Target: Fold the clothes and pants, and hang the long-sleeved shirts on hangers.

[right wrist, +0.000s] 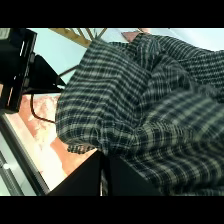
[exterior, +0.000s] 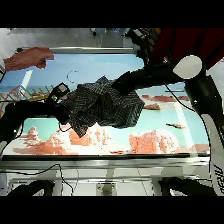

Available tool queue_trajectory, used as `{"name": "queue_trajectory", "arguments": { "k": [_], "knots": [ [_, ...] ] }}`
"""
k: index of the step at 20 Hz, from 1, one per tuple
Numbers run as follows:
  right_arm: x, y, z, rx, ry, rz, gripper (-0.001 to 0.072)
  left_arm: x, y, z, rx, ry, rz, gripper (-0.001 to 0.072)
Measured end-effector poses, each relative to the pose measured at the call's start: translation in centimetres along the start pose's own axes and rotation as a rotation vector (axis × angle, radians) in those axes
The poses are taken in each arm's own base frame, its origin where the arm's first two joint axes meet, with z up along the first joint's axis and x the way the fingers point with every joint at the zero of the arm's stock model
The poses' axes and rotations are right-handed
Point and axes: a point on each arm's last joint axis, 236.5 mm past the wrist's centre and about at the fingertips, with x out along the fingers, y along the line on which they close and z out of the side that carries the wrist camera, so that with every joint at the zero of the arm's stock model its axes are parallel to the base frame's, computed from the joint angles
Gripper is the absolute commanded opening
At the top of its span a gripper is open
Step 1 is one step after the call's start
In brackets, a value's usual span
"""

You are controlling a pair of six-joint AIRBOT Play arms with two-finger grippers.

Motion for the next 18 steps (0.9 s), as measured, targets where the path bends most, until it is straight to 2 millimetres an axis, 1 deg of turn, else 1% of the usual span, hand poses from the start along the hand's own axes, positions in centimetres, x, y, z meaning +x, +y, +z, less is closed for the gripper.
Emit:
{"name": "queue_trajectory", "arguments": {
  "k": [2, 5, 9, 12, 14, 15, 16, 18],
  "knots": [
    [-0.3, -1.0, -0.1, 0.027, 0.001, -0.034, 0.0049, -0.5, 0.8, -0.7, -0.023, 0.028, 0.039, 0.0048],
    [-0.8, -2.6, 0.0, 0.069, -0.014, -0.077, 0.0049, -1.8, 1.5, -1.2, -0.032, 0.048, 0.088, 0.0048],
    [-1.8, -4.9, 0.8, 0.125, -0.066, -0.139, 0.0049, -4.0, 1.4, -1.1, -0.027, 0.038, 0.125, 0.0048],
    [-2.5, -5.9, 1.6, 0.147, -0.110, -0.169, 0.0047, -4.7, 1.0, -1.3, -0.026, 0.046, 0.123, 0.0048],
    [-2.9, -5.9, 2.2, 0.157, -0.137, -0.168, 0.0047, -4.9, 0.7, -1.4, -0.027, 0.052, 0.114, 0.0048],
    [-2.9, -5.6, 2.4, 0.165, -0.145, -0.154, 0.0049, -4.9, 0.5, -1.3, -0.028, 0.047, 0.108, 0.0048],
    [-2.8, -5.0, 2.6, 0.171, -0.149, -0.131, 0.0049, -4.9, 0.3, -1.2, -0.028, 0.040, 0.099, 0.0048],
    [-2.2, -2.9, 2.6, 0.164, -0.137, -0.067, 0.0049, -4.5, -0.2, -0.2, -0.025, 0.005, 0.075, 0.0048]
  ]
}}
